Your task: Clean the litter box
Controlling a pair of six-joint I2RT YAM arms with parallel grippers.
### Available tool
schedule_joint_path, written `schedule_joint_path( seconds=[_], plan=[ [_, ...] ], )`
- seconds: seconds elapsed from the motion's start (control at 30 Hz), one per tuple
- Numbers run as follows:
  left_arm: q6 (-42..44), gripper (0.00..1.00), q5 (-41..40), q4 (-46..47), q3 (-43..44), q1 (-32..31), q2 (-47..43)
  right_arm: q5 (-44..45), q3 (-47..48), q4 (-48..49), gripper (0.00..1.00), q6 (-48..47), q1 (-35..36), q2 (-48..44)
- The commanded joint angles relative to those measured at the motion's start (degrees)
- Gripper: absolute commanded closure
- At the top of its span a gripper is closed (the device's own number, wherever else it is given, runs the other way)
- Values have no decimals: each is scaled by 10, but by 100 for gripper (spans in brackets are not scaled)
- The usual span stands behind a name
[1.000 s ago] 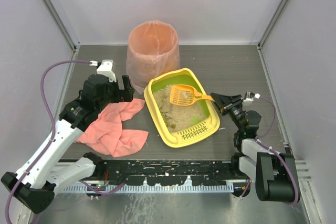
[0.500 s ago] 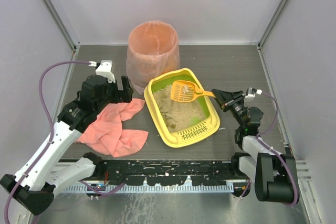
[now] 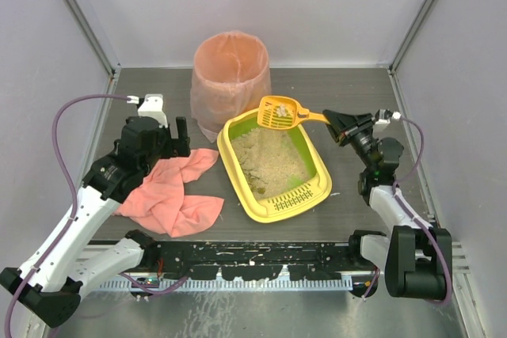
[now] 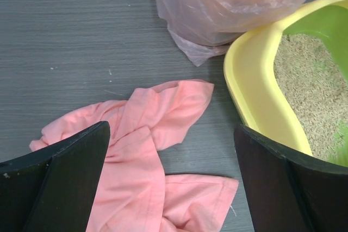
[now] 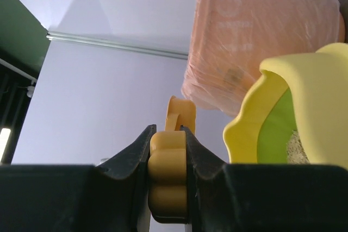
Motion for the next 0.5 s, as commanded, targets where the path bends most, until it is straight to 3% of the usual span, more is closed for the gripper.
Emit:
schedule_joint_path(
  seconds=[0.0, 0.13, 0.47],
  plan=[
    [0, 2, -51, -2, 14, 4, -5, 17, 98, -79, 99, -23, 9, -17],
    [1, 2, -70, -9, 17, 7, -1, 33, 173, -136, 99, -45, 20, 3],
    [-4, 2, -48, -16, 9, 24, 9, 139, 342, -147, 99, -70, 93, 127]
  ],
)
